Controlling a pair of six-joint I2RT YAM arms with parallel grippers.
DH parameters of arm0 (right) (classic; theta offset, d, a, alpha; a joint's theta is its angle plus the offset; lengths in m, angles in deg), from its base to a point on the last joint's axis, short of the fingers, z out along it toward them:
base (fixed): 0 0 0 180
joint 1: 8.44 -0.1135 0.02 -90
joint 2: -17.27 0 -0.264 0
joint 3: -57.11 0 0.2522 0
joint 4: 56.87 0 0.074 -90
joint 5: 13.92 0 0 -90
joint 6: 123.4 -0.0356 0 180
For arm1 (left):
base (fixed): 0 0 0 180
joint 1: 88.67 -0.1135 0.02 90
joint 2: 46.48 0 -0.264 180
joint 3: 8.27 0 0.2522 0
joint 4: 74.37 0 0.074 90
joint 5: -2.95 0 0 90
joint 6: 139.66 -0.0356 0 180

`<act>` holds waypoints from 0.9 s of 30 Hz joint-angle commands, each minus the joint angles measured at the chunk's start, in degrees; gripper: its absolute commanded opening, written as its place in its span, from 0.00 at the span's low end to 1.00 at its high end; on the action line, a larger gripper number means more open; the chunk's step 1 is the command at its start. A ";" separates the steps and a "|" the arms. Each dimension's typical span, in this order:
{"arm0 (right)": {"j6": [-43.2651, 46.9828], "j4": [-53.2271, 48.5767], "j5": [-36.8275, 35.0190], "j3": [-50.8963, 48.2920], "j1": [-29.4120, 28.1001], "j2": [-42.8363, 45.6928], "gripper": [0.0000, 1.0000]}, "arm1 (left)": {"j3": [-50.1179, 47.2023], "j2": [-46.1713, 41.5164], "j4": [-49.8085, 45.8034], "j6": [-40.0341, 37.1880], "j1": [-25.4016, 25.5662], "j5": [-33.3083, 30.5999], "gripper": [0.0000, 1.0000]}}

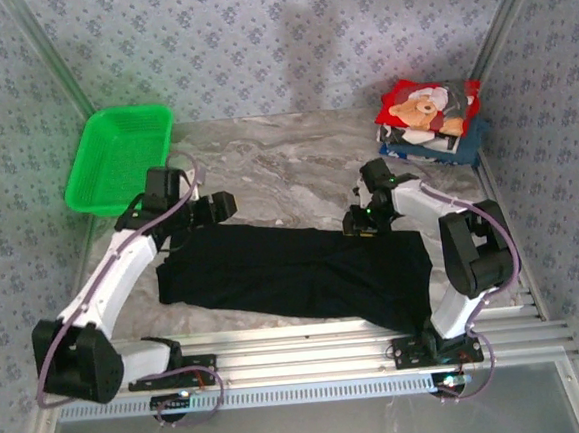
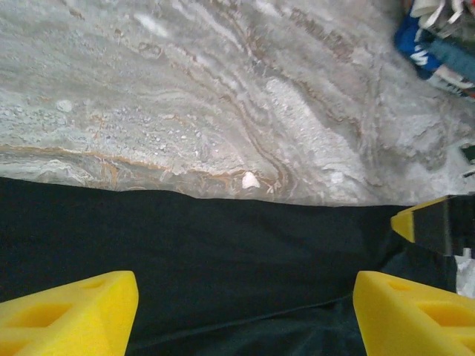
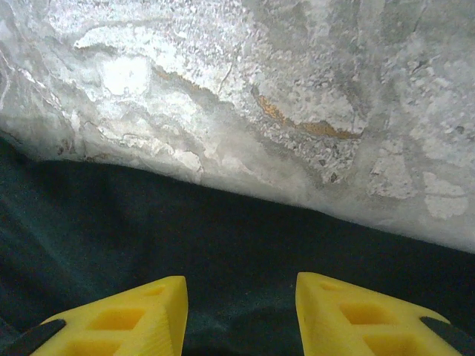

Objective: Fold and stack the t-shirts

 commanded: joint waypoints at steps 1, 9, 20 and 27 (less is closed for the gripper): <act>2.84 -0.75 0.66 -1.68 -0.21 0.26 0.44 | 2.93 -3.91 -4.09 -0.88 -0.06 -1.65 0.79; 5.26 -0.62 0.91 -4.50 -0.91 0.99 0.35 | 8.17 -10.74 -10.06 -2.38 -0.06 -4.54 0.88; 5.19 -0.42 -0.24 -5.36 -3.57 8.81 0.07 | 9.54 -13.87 -15.05 -4.54 -0.11 -9.97 0.90; 4.36 -3.83 0.29 -8.20 -6.54 15.15 0.06 | 5.59 -14.24 -13.01 -4.41 -0.16 -10.61 0.90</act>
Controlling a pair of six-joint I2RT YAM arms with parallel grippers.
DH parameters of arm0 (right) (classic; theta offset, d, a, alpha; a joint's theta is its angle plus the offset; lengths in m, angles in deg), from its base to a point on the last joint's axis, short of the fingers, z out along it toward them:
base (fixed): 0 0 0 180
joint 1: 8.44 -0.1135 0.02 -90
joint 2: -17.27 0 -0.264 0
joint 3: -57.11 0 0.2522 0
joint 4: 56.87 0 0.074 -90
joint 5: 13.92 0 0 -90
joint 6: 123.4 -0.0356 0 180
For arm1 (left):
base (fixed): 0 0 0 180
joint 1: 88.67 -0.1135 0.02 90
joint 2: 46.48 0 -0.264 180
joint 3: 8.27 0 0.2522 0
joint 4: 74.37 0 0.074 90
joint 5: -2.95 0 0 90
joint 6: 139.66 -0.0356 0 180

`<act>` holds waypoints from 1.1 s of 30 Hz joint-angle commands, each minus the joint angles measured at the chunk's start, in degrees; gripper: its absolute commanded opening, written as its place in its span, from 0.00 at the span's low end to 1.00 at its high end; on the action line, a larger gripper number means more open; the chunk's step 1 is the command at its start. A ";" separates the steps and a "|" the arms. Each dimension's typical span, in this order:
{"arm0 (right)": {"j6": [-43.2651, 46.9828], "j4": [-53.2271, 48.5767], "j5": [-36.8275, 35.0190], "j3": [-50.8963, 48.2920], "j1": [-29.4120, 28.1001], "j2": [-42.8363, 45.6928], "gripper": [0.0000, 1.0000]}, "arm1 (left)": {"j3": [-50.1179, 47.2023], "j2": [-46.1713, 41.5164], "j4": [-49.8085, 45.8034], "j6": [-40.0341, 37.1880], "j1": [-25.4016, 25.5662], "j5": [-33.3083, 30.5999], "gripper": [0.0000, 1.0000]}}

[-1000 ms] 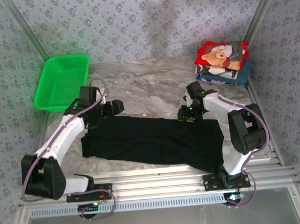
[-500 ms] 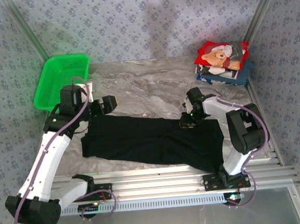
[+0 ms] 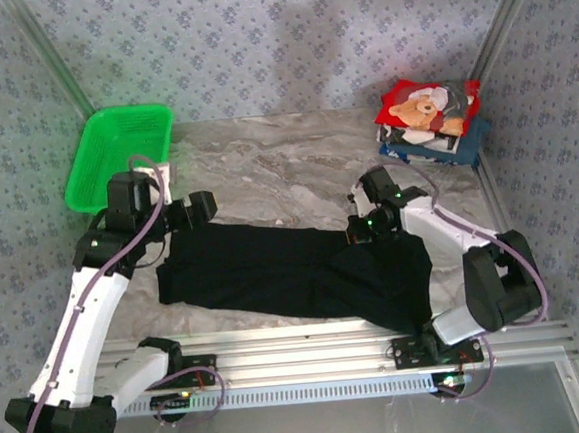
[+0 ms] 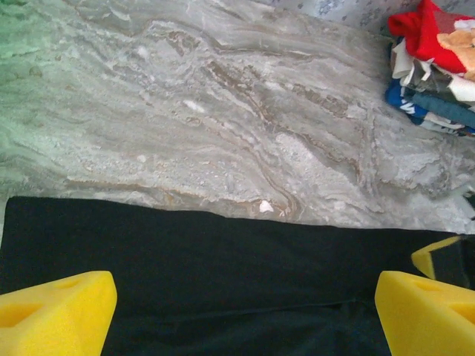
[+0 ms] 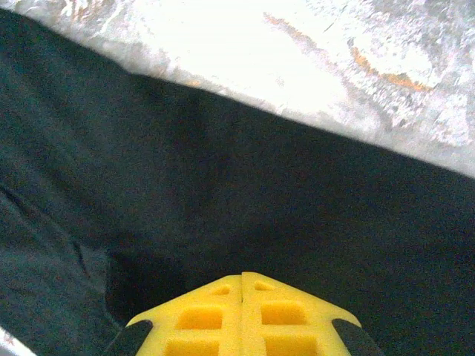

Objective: Fold and stack the t-shirts

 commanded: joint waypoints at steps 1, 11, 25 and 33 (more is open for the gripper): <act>-0.57 -3.83 0.65 -1.94 -2.02 2.47 0.06 | -1.94 -0.16 0.68 -0.51 -0.15 -0.54 0.90; -14.29 0.72 5.85 -6.62 -18.09 7.85 0.05 | -6.04 4.78 5.87 -0.10 -0.06 -1.38 0.90; -27.87 -9.46 -0.81 -1.35 -24.76 12.86 0.50 | -6.42 20.16 14.61 -1.47 3.89 -1.21 0.90; -42.06 -18.16 -13.79 -10.64 -7.43 15.49 0.42 | 1.24 38.29 10.31 -1.98 4.28 0.18 0.85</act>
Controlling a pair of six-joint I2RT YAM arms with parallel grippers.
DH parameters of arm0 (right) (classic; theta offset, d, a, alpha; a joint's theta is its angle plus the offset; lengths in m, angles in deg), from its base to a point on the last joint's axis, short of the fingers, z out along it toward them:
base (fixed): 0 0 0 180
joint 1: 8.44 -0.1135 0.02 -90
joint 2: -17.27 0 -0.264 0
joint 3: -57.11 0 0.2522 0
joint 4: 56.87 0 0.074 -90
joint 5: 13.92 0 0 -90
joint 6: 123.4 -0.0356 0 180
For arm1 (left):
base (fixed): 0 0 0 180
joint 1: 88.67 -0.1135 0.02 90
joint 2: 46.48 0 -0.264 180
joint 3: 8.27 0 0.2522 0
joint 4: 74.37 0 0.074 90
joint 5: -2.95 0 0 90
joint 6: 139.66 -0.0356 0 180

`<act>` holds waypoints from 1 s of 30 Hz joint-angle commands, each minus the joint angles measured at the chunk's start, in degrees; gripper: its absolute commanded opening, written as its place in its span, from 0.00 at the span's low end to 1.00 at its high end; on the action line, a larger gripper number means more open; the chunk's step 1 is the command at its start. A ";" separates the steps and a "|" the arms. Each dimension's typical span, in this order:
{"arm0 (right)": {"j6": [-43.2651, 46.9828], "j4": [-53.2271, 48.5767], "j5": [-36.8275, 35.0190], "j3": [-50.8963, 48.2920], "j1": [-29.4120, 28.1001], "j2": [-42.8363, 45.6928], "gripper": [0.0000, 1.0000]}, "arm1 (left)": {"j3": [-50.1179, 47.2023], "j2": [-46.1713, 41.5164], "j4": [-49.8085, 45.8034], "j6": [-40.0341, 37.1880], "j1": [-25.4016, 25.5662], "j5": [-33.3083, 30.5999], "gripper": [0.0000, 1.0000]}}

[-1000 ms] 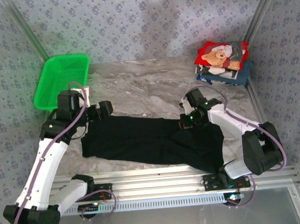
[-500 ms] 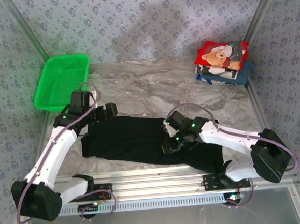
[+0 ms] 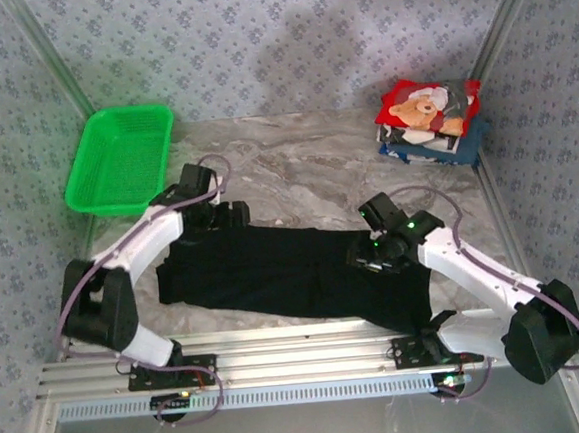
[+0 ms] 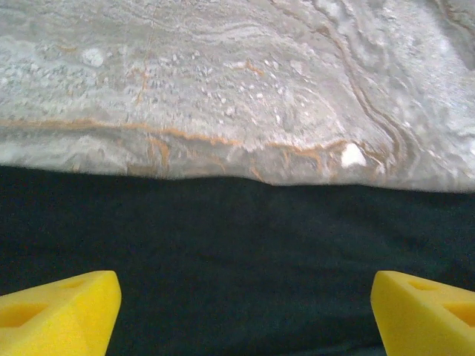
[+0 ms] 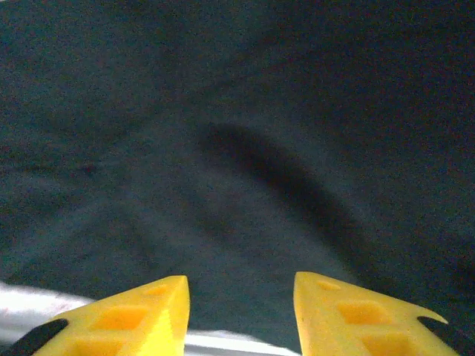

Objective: Fold and stack the t-shirts

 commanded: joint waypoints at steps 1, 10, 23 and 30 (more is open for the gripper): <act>-7.34 -4.06 -5.80 -4.71 1.77 -1.97 0.41 | 3.99 6.61 -2.59 -0.40 -0.61 1.10 0.84; -7.92 5.22 -7.75 -0.52 6.07 -22.12 0.41 | 1.75 15.80 -3.33 2.90 -5.94 -2.35 0.72; 4.99 -3.19 -5.87 54.83 14.15 -65.58 0.44 | 2.29 18.93 -9.68 8.42 -9.54 -5.17 0.64; 7.53 -9.24 6.14 105.12 16.67 -93.12 0.46 | -0.50 13.60 -14.12 9.46 -9.27 -4.72 0.66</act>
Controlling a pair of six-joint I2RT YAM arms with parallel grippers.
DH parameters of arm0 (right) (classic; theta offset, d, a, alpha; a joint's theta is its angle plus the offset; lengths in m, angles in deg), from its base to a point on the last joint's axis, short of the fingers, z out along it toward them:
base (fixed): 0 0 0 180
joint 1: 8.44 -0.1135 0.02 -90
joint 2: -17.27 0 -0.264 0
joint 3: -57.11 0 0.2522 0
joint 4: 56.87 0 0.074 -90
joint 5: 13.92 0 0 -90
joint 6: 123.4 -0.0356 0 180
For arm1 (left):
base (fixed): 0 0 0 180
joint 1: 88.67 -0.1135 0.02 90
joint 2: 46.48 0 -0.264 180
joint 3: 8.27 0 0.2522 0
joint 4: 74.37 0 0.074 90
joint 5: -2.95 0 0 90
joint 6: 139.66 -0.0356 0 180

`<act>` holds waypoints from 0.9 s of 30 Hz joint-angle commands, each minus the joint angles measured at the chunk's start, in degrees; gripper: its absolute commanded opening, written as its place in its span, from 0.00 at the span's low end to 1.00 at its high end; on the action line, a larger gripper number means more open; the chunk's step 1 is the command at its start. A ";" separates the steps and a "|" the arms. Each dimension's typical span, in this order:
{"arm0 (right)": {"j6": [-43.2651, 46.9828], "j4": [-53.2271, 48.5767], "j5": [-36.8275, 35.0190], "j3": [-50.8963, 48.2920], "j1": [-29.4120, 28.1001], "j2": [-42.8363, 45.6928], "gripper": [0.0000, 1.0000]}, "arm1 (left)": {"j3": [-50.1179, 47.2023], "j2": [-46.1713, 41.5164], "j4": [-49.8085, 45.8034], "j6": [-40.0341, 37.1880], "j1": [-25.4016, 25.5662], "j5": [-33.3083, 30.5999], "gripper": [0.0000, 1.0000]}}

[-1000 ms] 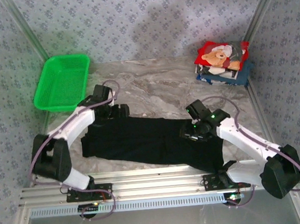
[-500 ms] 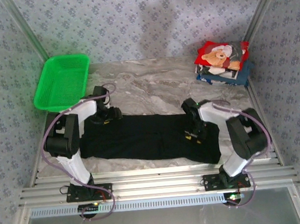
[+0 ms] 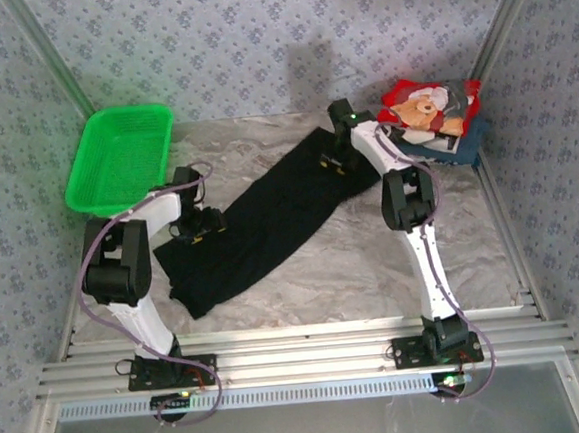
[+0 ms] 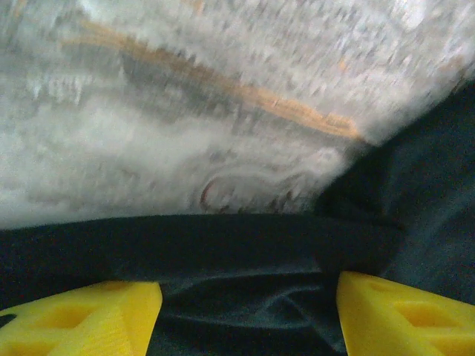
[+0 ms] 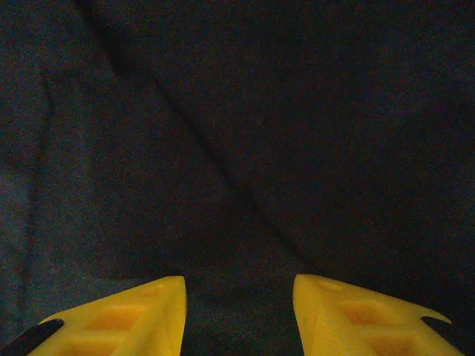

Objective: Fold and stack the t-shirts

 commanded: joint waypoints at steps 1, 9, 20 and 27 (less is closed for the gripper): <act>-0.33 2.37 8.39 11.19 1.15 -10.04 0.46 | -3.20 -1.61 -9.38 1.85 0.18 -0.39 0.67; 3.39 17.26 16.40 -0.01 0.01 5.43 0.55 | -6.50 -13.72 -13.09 4.06 1.13 2.32 0.73; -7.79 28.75 10.09 -64.38 -20.34 50.39 0.61 | -11.33 -27.17 -14.69 -1.77 -10.00 3.20 0.82; -15.23 38.96 7.37 -67.92 -29.78 43.79 0.56 | -13.43 -22.08 -10.04 -4.29 -13.21 4.40 0.78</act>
